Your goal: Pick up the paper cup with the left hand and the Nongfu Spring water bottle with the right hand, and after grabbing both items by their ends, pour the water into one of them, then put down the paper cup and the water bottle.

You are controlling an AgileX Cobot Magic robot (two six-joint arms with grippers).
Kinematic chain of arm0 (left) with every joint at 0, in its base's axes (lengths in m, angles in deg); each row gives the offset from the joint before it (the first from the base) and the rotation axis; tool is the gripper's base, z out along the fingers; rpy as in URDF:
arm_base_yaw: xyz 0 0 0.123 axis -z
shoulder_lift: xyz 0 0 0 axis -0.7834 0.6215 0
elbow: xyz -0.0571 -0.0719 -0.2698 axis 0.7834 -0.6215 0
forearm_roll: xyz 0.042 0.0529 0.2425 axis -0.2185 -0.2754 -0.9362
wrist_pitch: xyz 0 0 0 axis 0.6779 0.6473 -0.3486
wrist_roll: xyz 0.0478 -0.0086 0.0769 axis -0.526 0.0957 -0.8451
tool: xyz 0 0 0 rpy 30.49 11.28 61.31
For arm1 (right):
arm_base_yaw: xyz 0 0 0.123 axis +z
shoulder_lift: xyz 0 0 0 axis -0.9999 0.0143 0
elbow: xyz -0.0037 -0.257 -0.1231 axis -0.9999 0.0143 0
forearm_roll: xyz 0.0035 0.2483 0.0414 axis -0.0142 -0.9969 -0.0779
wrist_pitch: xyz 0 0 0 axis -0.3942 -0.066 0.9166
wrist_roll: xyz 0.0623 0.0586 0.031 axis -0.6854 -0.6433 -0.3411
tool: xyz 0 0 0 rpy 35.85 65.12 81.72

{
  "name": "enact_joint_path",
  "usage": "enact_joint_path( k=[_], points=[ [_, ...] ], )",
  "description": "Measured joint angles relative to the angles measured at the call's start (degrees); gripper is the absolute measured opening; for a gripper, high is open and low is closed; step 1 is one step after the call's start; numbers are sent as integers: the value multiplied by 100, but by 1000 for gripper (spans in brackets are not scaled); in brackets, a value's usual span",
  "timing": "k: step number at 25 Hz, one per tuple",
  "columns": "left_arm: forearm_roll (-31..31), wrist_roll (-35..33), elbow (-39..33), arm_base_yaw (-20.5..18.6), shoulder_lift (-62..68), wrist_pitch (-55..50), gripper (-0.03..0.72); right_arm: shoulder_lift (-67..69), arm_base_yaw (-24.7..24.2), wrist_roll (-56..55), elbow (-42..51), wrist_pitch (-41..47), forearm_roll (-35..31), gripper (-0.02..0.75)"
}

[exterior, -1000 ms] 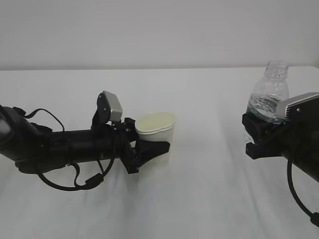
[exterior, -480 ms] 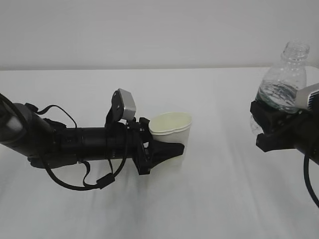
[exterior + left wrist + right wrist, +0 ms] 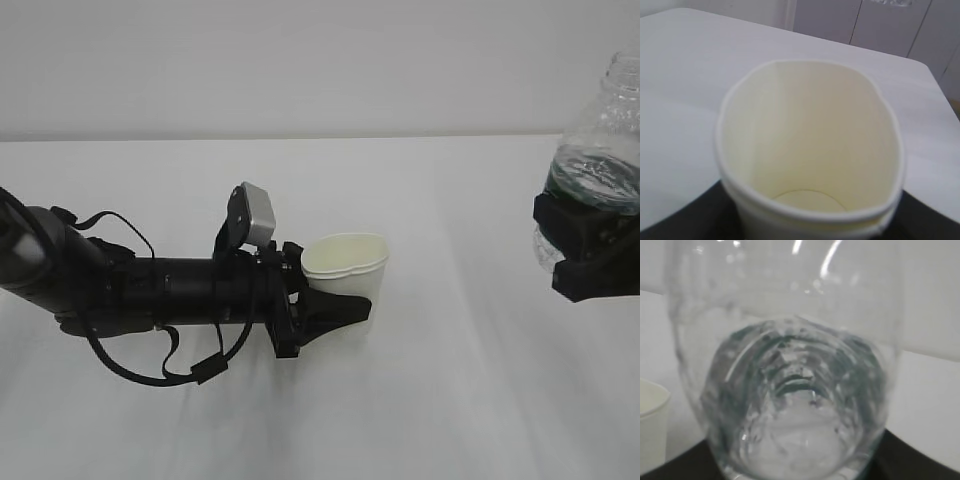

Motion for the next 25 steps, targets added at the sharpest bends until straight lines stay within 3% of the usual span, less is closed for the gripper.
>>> enact_joint_path(
  k=[9,19,25],
  points=[
    [-170,0,0,80,0,0,432,-388,0,-51,-86,1103,11,347],
    [-334,0,312,632,0,0,432,-392,0,109,-113,1256,48,346],
    [-369,0,337,732,0,0,432,-392,0,420,-126,1538,48,346]
  ],
)
